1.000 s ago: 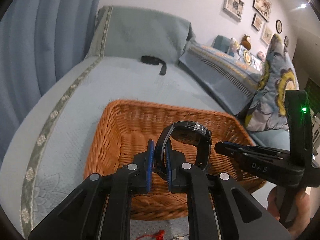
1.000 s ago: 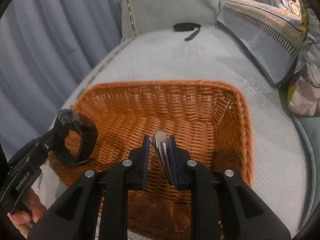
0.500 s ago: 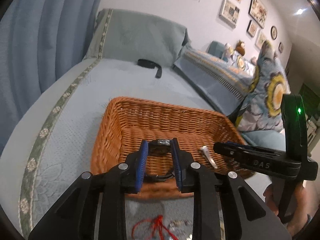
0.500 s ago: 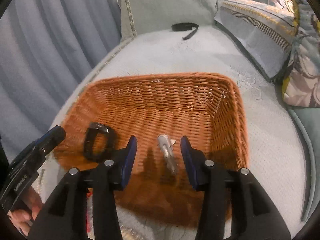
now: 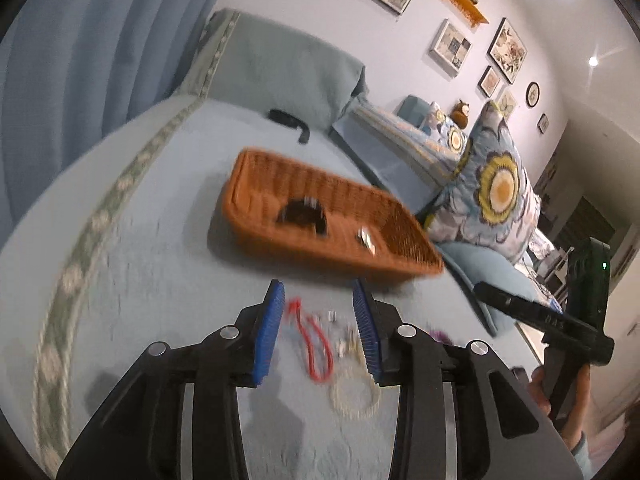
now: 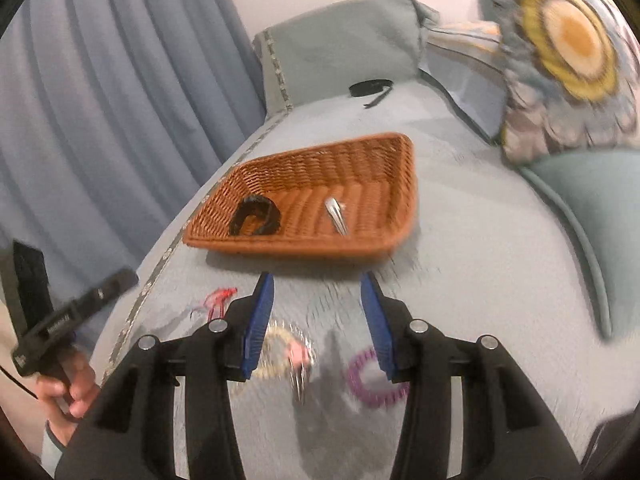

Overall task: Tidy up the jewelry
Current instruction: 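Grasp the red string bracelet with the left tool while the right tool grasps the purple coil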

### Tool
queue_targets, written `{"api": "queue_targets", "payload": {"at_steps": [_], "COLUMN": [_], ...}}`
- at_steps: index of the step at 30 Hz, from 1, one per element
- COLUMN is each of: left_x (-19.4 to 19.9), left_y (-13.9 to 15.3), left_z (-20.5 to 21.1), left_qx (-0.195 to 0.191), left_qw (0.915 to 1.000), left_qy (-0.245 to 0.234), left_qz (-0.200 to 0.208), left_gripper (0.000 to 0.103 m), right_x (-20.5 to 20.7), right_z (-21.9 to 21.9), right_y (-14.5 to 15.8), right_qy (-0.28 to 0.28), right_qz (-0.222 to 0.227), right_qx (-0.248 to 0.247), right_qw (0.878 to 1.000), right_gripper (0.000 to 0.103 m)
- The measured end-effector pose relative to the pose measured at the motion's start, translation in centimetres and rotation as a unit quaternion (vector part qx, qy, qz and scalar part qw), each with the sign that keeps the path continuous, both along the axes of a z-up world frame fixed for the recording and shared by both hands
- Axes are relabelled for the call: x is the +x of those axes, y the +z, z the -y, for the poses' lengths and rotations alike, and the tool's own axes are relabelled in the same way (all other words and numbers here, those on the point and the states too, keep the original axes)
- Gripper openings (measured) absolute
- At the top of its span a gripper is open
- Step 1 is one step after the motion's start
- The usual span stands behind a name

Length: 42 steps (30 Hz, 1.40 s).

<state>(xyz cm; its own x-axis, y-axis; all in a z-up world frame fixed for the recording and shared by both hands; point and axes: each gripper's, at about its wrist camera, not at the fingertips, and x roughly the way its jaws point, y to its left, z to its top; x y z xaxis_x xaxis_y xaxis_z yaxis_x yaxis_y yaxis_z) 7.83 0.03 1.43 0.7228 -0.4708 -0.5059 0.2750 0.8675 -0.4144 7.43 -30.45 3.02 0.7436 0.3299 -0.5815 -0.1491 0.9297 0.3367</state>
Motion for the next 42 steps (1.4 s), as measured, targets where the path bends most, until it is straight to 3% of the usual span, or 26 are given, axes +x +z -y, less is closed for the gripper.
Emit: {"api": "queue_targets", "payload": {"at_steps": [8, 16, 20, 26, 28, 29, 30, 42], "left_x": [0.4, 1.0, 1.5, 2.5, 2.5, 2.6, 2.7, 2.1], "left_y": [-4.9, -5.9, -6.1, -6.5, -6.6, -6.7, -6.8, -7.1], "left_z": [1.3, 2.0, 3.3, 5.0, 5.0, 4.8, 4.7, 4.3], "left_qx": [0.009, 0.019, 0.053, 0.113, 0.116, 0.112, 0.107, 0.103], "left_qw": [0.9986, 0.9977, 0.9964, 0.9908, 0.9904, 0.9906, 0.9907, 0.991], "left_qy": [-0.012, -0.016, -0.017, -0.01, -0.008, -0.009, -0.012, -0.016], "left_qz": [-0.05, -0.063, -0.064, -0.073, -0.074, -0.078, -0.082, -0.084], "left_gripper": [0.034, 0.034, 0.039, 0.037, 0.026, 0.011, 0.003, 0.006], "right_x": [0.3, 0.6, 0.5, 0.5, 0.5, 0.5, 0.5, 0.3], "right_z": [2.7, 2.0, 0.8, 0.7, 0.9, 0.9, 1.0, 1.8], "right_y": [-3.4, -5.1, -5.4, -5.6, -5.5, -5.5, -5.4, -4.5], "right_qy": [-0.032, -0.019, -0.019, -0.022, -0.02, -0.02, -0.02, -0.017], "right_qz": [-0.049, -0.09, -0.097, -0.103, -0.101, -0.099, -0.098, -0.089], "right_qx": [-0.009, -0.041, -0.074, -0.077, -0.073, -0.071, -0.07, -0.066], "right_qw": [0.998, 0.995, 0.992, 0.991, 0.992, 0.992, 0.992, 0.994], "right_gripper": [0.042, 0.042, 0.042, 0.042, 0.042, 0.042, 0.042, 0.042]}}
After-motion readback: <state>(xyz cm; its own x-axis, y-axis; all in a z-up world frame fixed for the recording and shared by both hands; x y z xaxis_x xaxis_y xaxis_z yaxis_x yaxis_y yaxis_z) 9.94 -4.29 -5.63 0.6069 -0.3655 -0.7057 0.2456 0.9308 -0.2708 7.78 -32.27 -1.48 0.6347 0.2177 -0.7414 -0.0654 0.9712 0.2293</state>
